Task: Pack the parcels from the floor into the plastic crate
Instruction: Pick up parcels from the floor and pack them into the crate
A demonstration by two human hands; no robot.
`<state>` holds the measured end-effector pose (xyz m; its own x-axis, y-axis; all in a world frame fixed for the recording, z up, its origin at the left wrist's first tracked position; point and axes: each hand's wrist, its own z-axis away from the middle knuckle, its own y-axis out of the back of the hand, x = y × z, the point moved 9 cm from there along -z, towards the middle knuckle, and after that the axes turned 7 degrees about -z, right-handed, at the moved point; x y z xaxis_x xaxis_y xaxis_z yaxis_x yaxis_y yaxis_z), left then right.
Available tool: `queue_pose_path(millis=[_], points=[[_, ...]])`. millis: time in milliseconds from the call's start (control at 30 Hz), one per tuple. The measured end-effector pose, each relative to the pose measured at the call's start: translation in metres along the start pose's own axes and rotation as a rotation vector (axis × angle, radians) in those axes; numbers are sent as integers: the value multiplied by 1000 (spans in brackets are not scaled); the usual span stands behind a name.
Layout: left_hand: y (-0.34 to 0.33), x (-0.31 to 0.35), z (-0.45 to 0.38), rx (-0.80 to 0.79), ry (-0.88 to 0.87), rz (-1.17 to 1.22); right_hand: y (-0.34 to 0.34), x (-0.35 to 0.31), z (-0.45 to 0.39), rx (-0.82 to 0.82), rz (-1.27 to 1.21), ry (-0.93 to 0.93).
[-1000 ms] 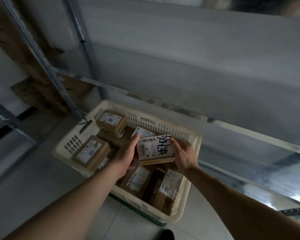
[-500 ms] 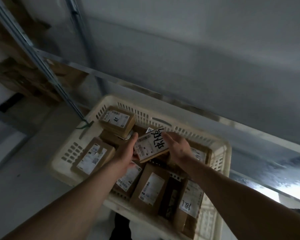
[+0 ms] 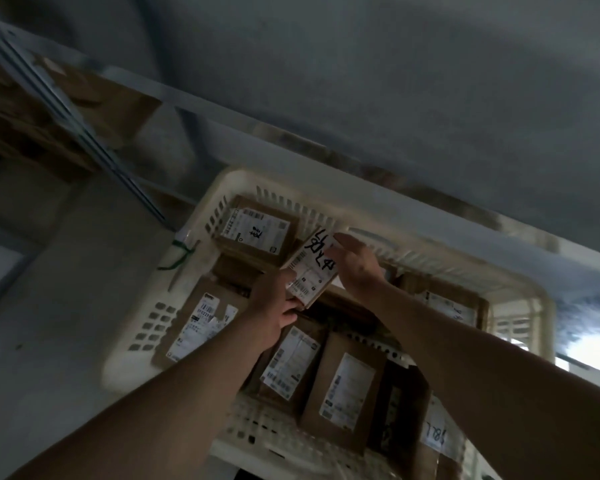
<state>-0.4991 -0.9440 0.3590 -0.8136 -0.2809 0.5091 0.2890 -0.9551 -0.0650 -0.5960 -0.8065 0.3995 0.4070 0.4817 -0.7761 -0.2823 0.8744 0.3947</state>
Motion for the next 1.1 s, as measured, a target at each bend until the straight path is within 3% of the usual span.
queue_pose_path(millis=[567, 700, 833, 1100], points=[[-4, -13, -17, 90, 34, 188, -13, 12, -43, 31, -84, -72], [-5, -11, -24, 66, 105, 181, -28, 22, -52, -47, 131, -57], [-8, -13, -37, 3, 165, 214, -44, 25, -57, -81, 415, 72], [-15, -16, -59, -26, 175, 302, -51, 33, -67, -29, 605, 175]])
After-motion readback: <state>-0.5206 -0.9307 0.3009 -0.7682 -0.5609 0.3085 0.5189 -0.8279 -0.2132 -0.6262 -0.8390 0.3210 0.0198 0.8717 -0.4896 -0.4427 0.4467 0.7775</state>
